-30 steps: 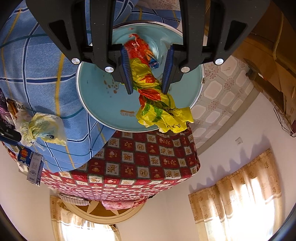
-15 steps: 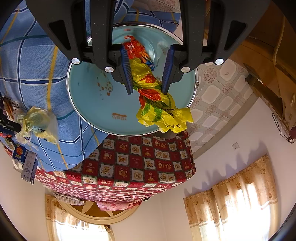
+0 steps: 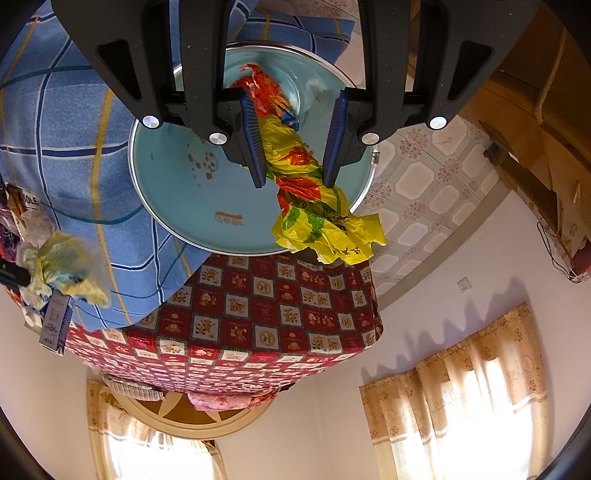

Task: Collect trash
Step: 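Carry the yellow printed bag over the bin with the left gripper while the right gripper brings the yellow-white bag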

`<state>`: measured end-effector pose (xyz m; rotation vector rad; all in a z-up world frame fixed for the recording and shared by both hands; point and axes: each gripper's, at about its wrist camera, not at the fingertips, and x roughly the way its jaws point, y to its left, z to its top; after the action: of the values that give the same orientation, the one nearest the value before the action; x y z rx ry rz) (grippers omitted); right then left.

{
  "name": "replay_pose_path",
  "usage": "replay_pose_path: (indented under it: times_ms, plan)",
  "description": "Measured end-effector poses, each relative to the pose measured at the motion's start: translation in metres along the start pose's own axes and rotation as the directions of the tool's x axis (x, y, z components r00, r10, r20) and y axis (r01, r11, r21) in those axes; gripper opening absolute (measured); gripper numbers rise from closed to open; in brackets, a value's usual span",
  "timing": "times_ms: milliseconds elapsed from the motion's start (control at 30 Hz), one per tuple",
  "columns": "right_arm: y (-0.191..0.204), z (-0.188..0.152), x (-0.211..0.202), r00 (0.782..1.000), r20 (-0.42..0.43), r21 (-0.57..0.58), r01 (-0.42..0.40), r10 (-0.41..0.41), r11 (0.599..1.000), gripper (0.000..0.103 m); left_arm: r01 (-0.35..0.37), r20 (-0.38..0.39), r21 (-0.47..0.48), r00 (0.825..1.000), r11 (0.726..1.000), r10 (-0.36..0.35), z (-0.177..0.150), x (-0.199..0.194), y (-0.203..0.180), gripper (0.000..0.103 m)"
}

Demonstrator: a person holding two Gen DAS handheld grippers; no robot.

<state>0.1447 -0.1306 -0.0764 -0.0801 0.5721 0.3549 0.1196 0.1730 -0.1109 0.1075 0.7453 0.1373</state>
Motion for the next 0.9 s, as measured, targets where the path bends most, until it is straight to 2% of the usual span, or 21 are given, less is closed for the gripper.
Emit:
replay_pose_path:
  times_ms: [100, 267, 900]
  plan:
    - [0.009, 0.007, 0.006, 1.0, 0.005, -0.019, -0.002, 0.002, 1.0, 0.025, -0.034, 0.011, 0.02, 0.999, 0.999, 0.034, 0.001, -0.001, 0.001, 0.032]
    - [0.032, 0.012, 0.022, 1.0, -0.009, -0.063, -0.019, 0.018, 0.998, 0.025, -0.051, 0.001, 0.024, 0.999, 0.998, 0.051, 0.001, 0.001, 0.006, 0.032]
    - [0.084, 0.021, 0.052, 0.996, -0.042, -0.127, -0.088, 0.083, 0.988, 0.025, -0.069, -0.02, -0.002, 0.997, 0.998, 0.069, -0.001, 0.007, 0.023, 0.032]
